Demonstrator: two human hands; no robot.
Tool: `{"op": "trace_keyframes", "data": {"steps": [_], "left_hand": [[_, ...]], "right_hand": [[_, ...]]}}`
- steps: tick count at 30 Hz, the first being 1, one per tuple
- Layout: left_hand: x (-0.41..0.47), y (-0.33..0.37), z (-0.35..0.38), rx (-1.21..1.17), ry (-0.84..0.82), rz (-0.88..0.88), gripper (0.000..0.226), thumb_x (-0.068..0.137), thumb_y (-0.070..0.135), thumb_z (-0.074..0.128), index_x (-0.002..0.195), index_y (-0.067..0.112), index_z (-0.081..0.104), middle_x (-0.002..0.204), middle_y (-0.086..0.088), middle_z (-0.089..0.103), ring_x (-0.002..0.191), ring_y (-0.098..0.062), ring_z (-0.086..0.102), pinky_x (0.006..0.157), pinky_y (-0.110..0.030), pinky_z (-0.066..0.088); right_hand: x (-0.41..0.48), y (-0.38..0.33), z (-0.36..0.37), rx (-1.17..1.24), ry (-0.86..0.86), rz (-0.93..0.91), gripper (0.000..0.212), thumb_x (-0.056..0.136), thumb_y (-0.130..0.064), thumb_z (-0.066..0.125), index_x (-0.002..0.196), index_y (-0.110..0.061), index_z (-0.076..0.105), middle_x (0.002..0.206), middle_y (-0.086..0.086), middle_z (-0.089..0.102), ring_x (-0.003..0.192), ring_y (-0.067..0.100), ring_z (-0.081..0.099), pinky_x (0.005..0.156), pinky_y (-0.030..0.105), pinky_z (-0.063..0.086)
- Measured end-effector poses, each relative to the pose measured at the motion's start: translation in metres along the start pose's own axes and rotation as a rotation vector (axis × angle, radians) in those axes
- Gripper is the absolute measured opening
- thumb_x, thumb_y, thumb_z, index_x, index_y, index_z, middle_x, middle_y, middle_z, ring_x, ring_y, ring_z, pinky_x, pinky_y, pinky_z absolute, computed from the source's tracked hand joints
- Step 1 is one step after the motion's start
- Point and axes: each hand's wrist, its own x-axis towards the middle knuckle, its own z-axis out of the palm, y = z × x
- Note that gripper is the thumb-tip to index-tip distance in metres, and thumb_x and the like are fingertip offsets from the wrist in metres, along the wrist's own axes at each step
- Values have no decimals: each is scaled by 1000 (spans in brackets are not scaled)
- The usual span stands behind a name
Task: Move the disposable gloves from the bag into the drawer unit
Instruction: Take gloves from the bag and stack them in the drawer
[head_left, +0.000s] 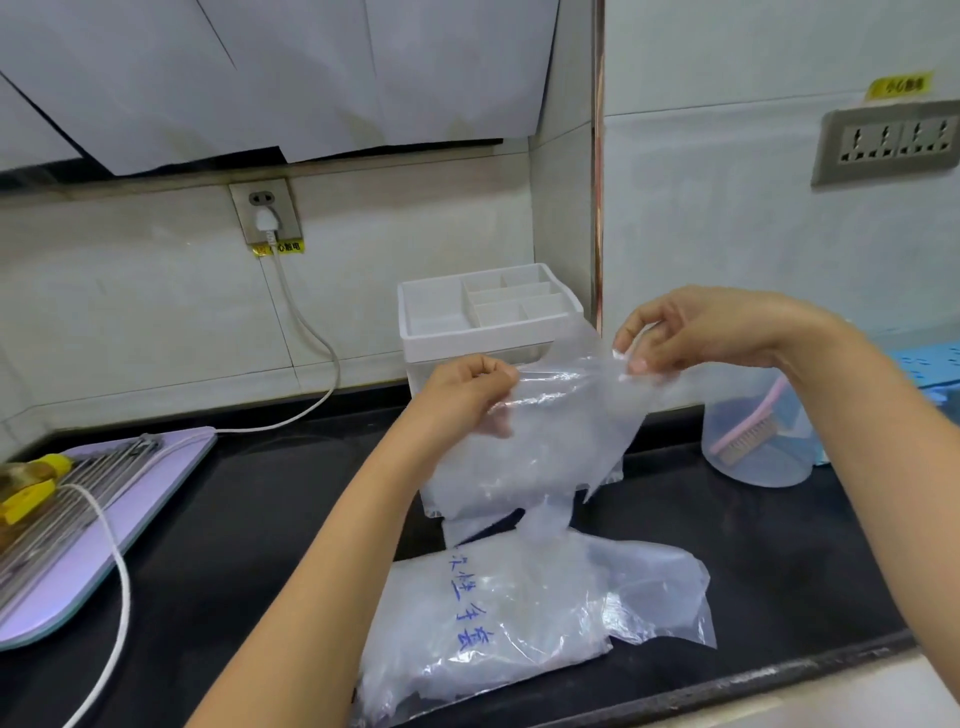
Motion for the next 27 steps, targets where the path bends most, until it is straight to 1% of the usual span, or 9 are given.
{"op": "trace_keyframes", "data": {"steps": [2,5,8,11,16,19,22,24,27], "left_hand": [[0,5,-6,162,-25,8,14,95,22,57,82,16,60,52,10,45,43,-3,41,49,-16,46],[5,9,-15,280,-49,25,13,93,28,58,85,18,61,47,13,38,43,-4,34,45,-12,36],[15,13,-24,312,-90,62,13,92,29,61,83,20,62,51,6,34,47,-9,32,47,-13,35],[24,17,-34,382,-118,79,19,84,34,70,85,17,63,56,1,42,48,-9,33,47,-15,32],[59,16,-57,815,35,123,37,76,30,79,68,6,52,62,0,40,56,-14,39,53,-26,29],[73,22,-64,866,261,289,19,81,22,74,75,12,59,68,3,55,68,-15,50,57,-23,35],[61,28,-60,847,403,488,11,83,17,69,83,11,61,83,-1,64,80,-19,57,71,-30,45],[47,23,-52,903,395,575,11,84,15,68,82,11,58,85,-4,63,80,-23,57,73,-38,47],[29,9,-37,975,216,545,14,82,14,69,79,16,55,83,-1,60,78,-20,56,71,-36,46]], "right_hand": [[2,-4,2,-158,-90,44,25,81,-16,72,105,-15,67,81,-1,73,71,3,65,74,14,49],[15,-15,10,-155,-105,7,47,67,-39,70,110,-19,68,92,-3,73,79,0,64,82,17,47],[36,-25,20,-151,-145,-9,51,67,-34,76,116,-24,66,91,-10,71,86,5,61,78,15,46],[56,-33,27,-180,-205,-55,33,75,-17,78,106,-19,71,89,-9,74,86,5,69,81,17,47],[86,-44,33,-387,157,-188,13,78,-21,77,91,-20,75,81,-16,66,72,-8,56,67,12,39],[92,-50,29,-318,370,-328,14,80,-23,76,91,-15,75,75,-17,63,62,-13,54,55,2,36],[78,-44,24,-275,509,-461,8,78,-24,77,83,-18,74,74,-21,60,70,-14,51,62,4,36],[66,-32,23,-325,518,-519,5,78,-25,77,79,-22,73,76,-21,59,77,-13,48,67,9,34],[58,-8,26,-448,402,-532,7,77,-24,77,83,-26,76,84,-21,60,85,-7,49,76,14,36]]}}
